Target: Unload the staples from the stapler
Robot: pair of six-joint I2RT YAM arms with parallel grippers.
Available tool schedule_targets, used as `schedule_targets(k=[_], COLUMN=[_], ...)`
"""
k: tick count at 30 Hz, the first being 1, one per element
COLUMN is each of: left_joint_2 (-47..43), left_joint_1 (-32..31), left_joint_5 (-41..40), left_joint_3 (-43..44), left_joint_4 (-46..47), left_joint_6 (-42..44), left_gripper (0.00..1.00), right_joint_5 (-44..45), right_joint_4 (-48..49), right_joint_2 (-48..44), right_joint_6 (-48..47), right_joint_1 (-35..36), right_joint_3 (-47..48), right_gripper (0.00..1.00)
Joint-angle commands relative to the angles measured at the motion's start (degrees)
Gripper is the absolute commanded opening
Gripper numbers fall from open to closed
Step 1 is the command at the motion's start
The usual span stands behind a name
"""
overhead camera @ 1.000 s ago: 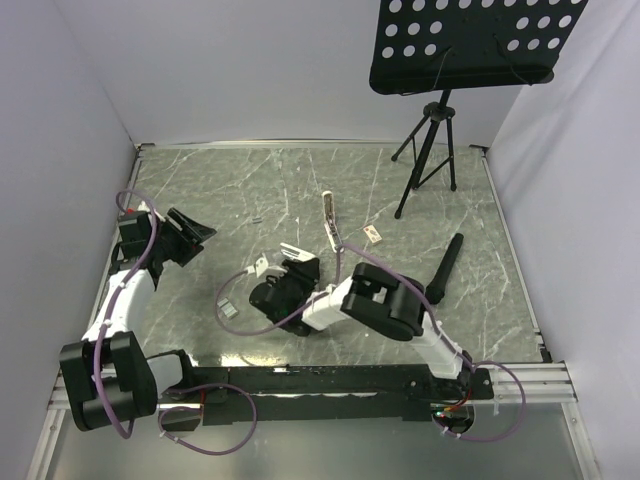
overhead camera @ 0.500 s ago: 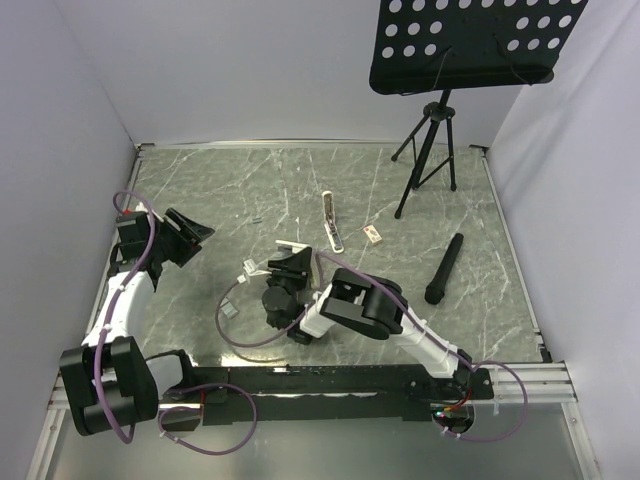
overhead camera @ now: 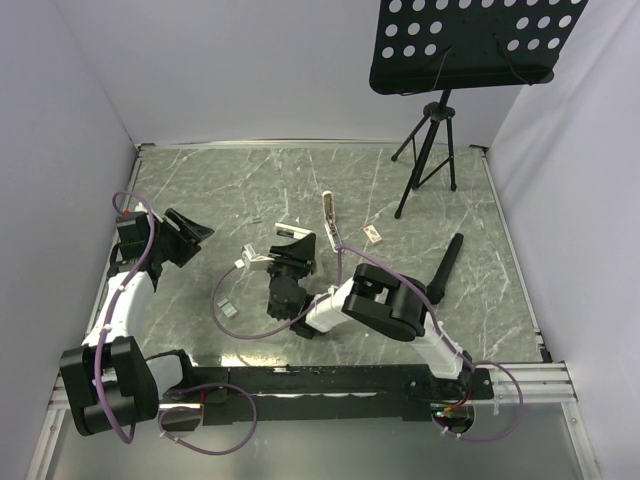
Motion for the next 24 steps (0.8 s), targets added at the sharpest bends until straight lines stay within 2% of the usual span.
schedule_targets(k=[1, 4, 7, 9, 10, 11, 12, 13, 14, 17, 18, 20, 21, 24], left_joint_2=[-0.1, -0.2, 0.0, 0.2, 0.3, 0.3, 0.2, 0.3, 0.4, 0.5, 0.5, 0.6, 0.5, -0.5], left_joint_1=[0.3, 0.4, 0.4, 0.3, 0.4, 0.3, 0.4, 0.5, 0.3, 0.4, 0.4, 0.3, -0.1, -2.6], left_joint_5=[1.6, 2.1, 3.0, 3.7, 5.1, 5.8, 6.0, 6.1, 6.0, 7.1, 8.1, 11.2, 14.2, 14.7], left_joint_3=[-0.3, -0.5, -0.6, -0.9, -1.3, -1.4, -1.6, -1.6, -1.5, -1.2, -1.2, -1.3, -1.4, -0.6], left_joint_4=[1.3, 1.7, 2.1, 2.7, 4.0, 4.6, 4.9, 4.9, 4.8, 4.7, 4.9, 7.0, 7.6, 8.1], left_joint_6=[-0.4, -0.4, -0.2, -0.4, -0.6, -0.6, -0.8, -0.7, -0.5, 0.3, 1.4, 2.7, 3.6, 5.3], left_gripper=[0.68, 0.68, 0.68, 0.68, 0.68, 0.67, 0.67, 0.67, 0.67, 0.67, 0.67, 0.65, 0.64, 0.65], right_joint_5=[0.0, -1.2, -1.6, -2.1, -2.8, -7.2, -12.2, -17.9, -27.1, -35.1, -42.7, -50.8, -59.4, -70.7], right_joint_4=[20.3, 19.9, 14.7, 1.3, -9.1, -36.2, -55.4, -68.3, -72.5, -76.0, -79.0, -79.3, -79.6, -76.8], right_joint_2=[-6.6, -12.1, -15.5, -17.2, -20.0, -21.8, -23.7, -27.0, -28.2, -29.6, -29.6, -29.9, -30.3, -32.9], right_joint_6=[-1.6, 0.4, 6.0, 18.6, 26.0, 47.8, 62.2, 76.2, 88.3, 95.9, 97.8, 100.3, 101.7, 105.2], right_joint_1=[-0.5, -1.3, -1.7, -1.7, -1.7, -1.6, -1.7, -4.0, -5.2, -8.8, -9.8, -13.0, -14.2, -18.9], right_joint_3=[0.7, 1.8, 3.1, 3.1, 3.5, 4.5, 6.4, 10.5, 10.2, 9.1, 9.2, 8.1, 7.6, 3.0], right_gripper=[0.12, 0.13, 0.13, 0.13, 0.13, 0.13, 0.13, 0.13, 0.13, 0.14, 0.14, 0.14, 0.14, 0.14])
